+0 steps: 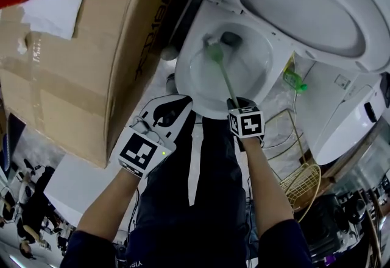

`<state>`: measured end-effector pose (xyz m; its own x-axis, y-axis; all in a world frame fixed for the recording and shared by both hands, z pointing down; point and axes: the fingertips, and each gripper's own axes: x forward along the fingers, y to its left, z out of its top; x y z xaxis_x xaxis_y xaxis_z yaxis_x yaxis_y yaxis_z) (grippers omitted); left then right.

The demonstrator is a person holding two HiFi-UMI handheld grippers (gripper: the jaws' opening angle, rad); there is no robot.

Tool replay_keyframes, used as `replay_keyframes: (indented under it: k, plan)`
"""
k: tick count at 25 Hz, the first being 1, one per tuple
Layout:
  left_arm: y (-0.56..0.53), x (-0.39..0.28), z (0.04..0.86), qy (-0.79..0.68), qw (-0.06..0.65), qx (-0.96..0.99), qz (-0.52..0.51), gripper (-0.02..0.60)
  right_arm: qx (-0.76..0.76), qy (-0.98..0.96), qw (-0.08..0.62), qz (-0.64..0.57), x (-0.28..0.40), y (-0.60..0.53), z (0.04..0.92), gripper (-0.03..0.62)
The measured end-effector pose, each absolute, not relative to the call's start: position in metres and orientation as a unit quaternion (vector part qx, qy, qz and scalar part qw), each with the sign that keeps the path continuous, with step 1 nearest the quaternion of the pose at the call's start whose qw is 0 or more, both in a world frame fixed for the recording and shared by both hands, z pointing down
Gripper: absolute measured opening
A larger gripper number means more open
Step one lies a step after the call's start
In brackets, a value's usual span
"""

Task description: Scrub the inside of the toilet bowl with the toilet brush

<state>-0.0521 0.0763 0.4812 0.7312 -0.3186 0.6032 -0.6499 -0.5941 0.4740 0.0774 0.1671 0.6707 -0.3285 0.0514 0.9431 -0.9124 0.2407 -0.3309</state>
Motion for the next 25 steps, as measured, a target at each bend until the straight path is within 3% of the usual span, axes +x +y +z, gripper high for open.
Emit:
replay_keyframes:
  k: [12, 25]
  plan:
    - [0.074, -0.039, 0.472, -0.274, 0.342, 0.867, 0.237, 0.032, 0.391, -0.627, 0.449, 0.502, 0.122, 0.126, 0.664, 0.049]
    - [0.067, -0.008, 0.446, -0.253, 0.324, 0.88, 0.239, 0.032, 0.436, -0.581, 0.435, 0.532, 0.181, 0.164, 0.645, 0.049]
